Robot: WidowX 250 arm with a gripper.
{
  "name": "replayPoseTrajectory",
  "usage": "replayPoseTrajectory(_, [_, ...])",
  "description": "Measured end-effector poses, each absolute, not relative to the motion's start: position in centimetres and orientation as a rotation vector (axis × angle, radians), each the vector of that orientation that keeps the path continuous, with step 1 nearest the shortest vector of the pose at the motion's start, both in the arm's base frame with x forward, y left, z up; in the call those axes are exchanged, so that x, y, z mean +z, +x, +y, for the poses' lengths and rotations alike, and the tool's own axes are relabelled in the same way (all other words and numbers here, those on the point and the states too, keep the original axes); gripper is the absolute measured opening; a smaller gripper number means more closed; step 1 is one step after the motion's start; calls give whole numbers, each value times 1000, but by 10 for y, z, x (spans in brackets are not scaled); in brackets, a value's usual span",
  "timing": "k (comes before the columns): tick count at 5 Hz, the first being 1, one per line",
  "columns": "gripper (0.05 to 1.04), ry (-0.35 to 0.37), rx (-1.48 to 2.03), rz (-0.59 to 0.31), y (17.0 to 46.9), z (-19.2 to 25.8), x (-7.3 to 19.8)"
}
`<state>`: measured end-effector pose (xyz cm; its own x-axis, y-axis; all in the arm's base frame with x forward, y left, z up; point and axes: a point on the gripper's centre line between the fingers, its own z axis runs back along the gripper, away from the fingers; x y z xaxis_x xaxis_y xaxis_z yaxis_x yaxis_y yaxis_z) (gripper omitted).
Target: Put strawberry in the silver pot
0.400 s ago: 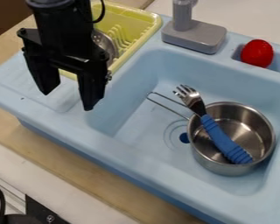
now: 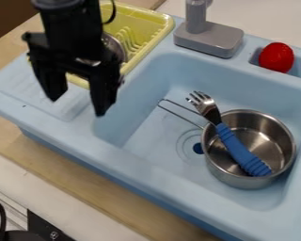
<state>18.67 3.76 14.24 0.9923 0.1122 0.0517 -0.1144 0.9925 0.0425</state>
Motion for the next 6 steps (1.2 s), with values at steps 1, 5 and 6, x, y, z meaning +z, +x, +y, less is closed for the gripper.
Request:
replayPoseTrajectory(1, [997, 59, 67, -95, 201, 27, 156])
replayPoseTrajectory(5, [997, 33, -45, -327, 291, -28, 156])
replayPoseTrajectory(6, [997, -21, -55, -369, 308, -46, 159])
